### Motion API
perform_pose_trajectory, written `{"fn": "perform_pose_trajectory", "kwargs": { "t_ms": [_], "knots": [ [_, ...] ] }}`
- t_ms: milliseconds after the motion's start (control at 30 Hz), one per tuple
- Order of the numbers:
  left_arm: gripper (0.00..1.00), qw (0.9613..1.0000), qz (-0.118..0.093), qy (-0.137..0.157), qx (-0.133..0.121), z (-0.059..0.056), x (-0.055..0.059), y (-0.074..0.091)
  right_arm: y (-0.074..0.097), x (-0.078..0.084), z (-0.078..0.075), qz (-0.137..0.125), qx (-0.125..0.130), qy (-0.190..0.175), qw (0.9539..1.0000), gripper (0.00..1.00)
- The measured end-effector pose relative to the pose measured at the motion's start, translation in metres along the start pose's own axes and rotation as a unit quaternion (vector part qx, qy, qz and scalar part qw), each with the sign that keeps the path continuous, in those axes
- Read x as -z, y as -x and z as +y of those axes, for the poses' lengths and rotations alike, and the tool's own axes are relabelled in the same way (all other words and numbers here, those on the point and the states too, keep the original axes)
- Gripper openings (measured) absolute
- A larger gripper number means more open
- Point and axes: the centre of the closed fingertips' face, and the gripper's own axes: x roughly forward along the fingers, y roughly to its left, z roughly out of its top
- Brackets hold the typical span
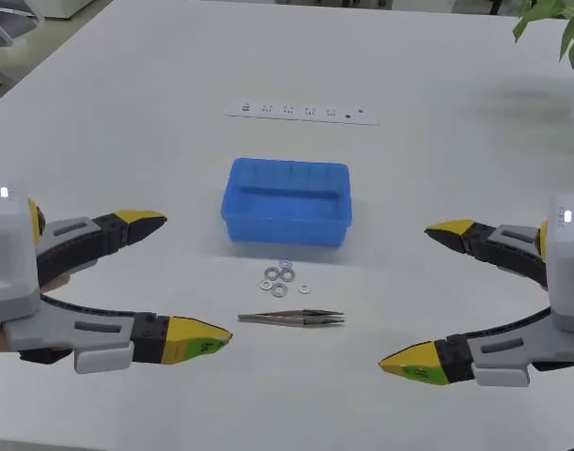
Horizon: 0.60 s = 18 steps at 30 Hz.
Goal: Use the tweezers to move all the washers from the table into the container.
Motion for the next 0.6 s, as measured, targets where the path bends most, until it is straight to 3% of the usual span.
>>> {"fn": "perform_pose_trajectory", "kwargs": {
  "t_ms": [600],
  "knots": [
    [0.95,1.0,0.001,0.002,-0.003,0.0027,-0.0003,0.0001,0.0008,0.001,-0.001,0.0,0.0,-0.007,1.0,0.95]
  ]
}}
